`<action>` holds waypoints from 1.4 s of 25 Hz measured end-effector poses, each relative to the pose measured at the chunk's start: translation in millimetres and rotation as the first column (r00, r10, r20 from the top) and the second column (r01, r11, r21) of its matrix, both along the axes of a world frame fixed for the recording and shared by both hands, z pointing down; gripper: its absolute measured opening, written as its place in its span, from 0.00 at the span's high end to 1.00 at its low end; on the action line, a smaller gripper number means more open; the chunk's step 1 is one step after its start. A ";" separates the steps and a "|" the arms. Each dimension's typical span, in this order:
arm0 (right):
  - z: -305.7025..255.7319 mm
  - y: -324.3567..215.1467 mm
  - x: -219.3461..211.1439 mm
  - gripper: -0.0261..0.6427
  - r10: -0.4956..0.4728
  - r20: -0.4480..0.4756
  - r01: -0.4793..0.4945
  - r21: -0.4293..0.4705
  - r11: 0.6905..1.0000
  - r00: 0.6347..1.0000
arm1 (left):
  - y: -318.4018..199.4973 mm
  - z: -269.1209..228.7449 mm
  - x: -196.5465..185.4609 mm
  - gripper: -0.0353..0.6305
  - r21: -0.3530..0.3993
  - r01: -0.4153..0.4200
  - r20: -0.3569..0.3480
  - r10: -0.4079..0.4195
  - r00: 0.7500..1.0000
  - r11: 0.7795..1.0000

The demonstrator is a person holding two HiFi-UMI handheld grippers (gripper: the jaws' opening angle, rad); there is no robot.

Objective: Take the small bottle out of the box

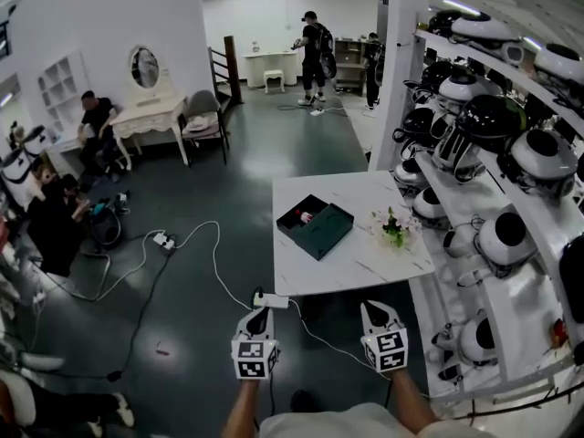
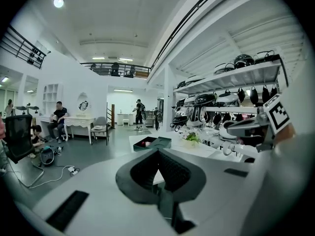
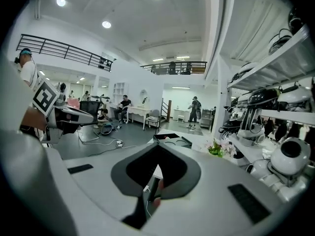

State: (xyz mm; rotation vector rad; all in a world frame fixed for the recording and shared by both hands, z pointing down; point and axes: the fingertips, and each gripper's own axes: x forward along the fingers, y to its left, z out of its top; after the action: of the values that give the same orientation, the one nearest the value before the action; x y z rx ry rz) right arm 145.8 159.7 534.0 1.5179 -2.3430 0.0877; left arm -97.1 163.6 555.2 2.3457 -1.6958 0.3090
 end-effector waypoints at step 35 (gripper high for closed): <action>45.0 -258.9 -22.0 0.93 -0.054 0.023 0.055 -0.072 0.996 0.998 | -251.1 26.8 -5.8 0.92 -0.046 0.011 0.031 -0.010 0.999 0.999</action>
State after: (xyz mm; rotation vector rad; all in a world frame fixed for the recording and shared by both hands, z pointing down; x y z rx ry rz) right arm 123.8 -99.3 579.0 1.4245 -2.3694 0.1745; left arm -102.9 -87.5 582.0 2.3099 -1.6956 0.3795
